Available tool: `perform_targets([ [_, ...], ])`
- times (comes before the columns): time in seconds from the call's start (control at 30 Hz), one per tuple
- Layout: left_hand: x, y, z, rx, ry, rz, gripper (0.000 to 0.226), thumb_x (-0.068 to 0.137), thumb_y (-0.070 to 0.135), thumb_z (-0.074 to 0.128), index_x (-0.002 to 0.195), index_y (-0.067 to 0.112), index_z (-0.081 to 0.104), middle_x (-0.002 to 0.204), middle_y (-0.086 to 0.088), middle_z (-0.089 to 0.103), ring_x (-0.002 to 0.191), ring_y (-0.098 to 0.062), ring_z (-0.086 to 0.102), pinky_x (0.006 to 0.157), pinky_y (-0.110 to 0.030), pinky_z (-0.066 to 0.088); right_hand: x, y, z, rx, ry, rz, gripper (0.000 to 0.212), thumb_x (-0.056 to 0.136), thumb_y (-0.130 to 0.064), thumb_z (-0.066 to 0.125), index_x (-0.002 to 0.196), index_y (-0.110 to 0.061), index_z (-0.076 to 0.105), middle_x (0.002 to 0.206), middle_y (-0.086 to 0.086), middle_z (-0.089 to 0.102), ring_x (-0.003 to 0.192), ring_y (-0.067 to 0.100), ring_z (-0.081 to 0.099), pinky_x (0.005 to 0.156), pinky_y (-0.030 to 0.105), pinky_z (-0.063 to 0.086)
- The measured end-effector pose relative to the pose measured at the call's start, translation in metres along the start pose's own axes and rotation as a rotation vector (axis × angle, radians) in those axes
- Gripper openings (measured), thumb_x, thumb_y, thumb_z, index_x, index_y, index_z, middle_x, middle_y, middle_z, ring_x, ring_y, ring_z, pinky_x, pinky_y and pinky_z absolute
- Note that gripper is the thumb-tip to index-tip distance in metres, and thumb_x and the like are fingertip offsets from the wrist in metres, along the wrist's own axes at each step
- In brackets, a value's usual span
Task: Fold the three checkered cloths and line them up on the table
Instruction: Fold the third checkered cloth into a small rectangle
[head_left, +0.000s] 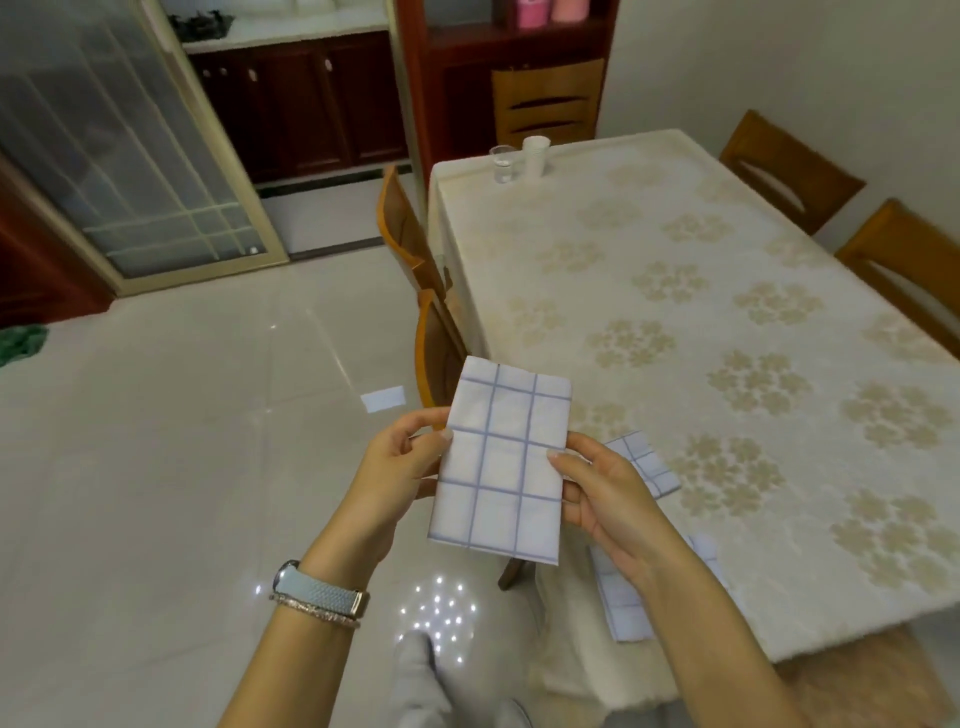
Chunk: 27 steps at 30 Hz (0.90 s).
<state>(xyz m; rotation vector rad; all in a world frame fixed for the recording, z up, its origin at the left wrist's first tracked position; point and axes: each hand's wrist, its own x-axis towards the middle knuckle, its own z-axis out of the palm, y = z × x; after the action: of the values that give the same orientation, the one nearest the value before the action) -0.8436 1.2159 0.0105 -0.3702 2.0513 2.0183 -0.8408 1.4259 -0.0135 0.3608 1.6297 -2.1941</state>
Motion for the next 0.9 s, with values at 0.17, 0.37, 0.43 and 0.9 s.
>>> perform_targets([
  [0.17,0.065,0.012,0.009,0.057,-0.162,-0.011,0.021,0.098,0.016,0.053,0.115,0.019,0.065,0.101,-0.008,0.075,0.089,-0.024,0.072,0.075,-0.036,0.057,0.029,-0.005,-0.007,0.088,0.172,-0.02,0.023,0.098,-0.007,0.051,0.116,-0.013,0.064,0.104,0.007,0.076,0.092,0.022,0.073,0.07,0.032,0.059],
  [0.37,0.143,0.025,0.009,0.125,-0.359,-0.029,0.021,0.097,0.016,0.056,0.115,0.017,0.066,0.101,-0.007,0.075,0.092,-0.021,0.072,0.075,-0.032,0.055,0.06,-0.009,0.007,0.194,0.401,-0.078,0.02,0.099,-0.009,0.052,0.114,-0.013,0.064,0.107,0.01,0.074,0.093,0.023,0.073,0.072,0.032,0.06],
  [0.43,0.165,0.031,0.009,0.162,-0.42,-0.036,0.02,0.097,0.018,0.056,0.114,0.017,0.066,0.101,-0.007,0.076,0.093,-0.023,0.072,0.081,-0.038,0.057,0.071,-0.008,0.013,0.242,0.485,-0.082,0.018,0.098,-0.008,0.054,0.112,-0.013,0.064,0.107,0.012,0.073,0.089,0.022,0.073,0.069,0.031,0.059],
  [0.9,0.256,0.028,0.047,0.348,-0.664,-0.109,0.019,0.1,0.014,0.052,0.113,0.013,0.064,0.103,-0.009,0.074,0.09,-0.023,0.071,0.061,-0.027,0.057,0.123,0.011,0.006,0.316,0.807,-0.063,0.017,0.097,-0.008,0.055,0.11,-0.013,0.065,0.105,0.01,0.072,0.091,0.021,0.071,0.065,0.024,0.058],
])
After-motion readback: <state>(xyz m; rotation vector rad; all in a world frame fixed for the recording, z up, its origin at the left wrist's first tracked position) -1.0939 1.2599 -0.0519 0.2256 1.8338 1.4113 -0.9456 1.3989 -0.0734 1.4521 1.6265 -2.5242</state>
